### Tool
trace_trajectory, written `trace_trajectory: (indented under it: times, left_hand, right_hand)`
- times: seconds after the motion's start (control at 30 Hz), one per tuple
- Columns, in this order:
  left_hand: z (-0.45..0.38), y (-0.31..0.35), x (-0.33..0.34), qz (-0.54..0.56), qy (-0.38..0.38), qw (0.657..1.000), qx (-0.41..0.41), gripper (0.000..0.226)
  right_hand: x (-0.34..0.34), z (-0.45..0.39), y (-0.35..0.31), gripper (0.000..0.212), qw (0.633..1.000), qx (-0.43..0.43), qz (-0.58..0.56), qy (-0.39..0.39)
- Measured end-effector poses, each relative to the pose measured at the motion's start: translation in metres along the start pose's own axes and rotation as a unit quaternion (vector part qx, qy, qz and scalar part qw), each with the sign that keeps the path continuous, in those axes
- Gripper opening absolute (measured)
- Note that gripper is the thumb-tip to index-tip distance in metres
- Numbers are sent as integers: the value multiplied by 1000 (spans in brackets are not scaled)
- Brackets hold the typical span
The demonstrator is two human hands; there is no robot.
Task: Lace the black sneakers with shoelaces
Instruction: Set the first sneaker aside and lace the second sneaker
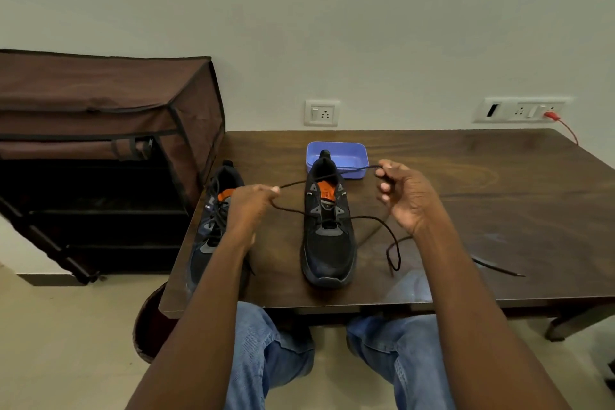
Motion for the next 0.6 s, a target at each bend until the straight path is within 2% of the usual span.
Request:
trace_trajectory:
  times: [0.07,0.1,0.17,0.2,0.27,0.33,0.4,0.43,0.5,0.6]
  left_hand:
    - [-4,-10,-12,-78,70,994,-29,21]
    - [-2,-11,-15,-164,92,982,-14,24]
    - [2,-7,-11,-319,105,939,75,7]
    - [7,-1,-3,-340,87,928,127,19]
    - [17,8,18,-241,-21,952,186,50]
    - [34,17,42,-137,-168,955,201,49]
    - [47,14,57,-107,-267,938,194,34]
    - [49,10,61,-85,-280,940,175,26]
    - [43,3,60,-58,-248,958,132,11]
    - [28,-2,51,-76,-125,981,127,16]
  right_hand:
    - [-14,-7,-1,20,996,-5,65,57]
    - [-19,-9,1,19,991,-7,112,75]
    - [-21,-7,5,10,969,-15,229,90]
    - [-18,-4,9,4,956,-20,283,79]
    - [-2,6,18,5,939,-20,344,17]
    - [17,14,29,9,932,-7,358,-51]
    - [28,16,36,11,929,1,361,-76]
    - [30,14,37,12,929,2,363,-75]
    - [28,10,37,9,931,2,358,-70]
    - [19,1,34,10,939,16,333,-85]
Point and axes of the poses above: each hand's wrist, its own z-axis away from the middle knuckle, its own x-axis out of the palm, y = z × x, the point moved 4 cm from there along -z, towards the middle knuckle, and after that the axes turned 9 degrees about y, right-handed, at the moved point
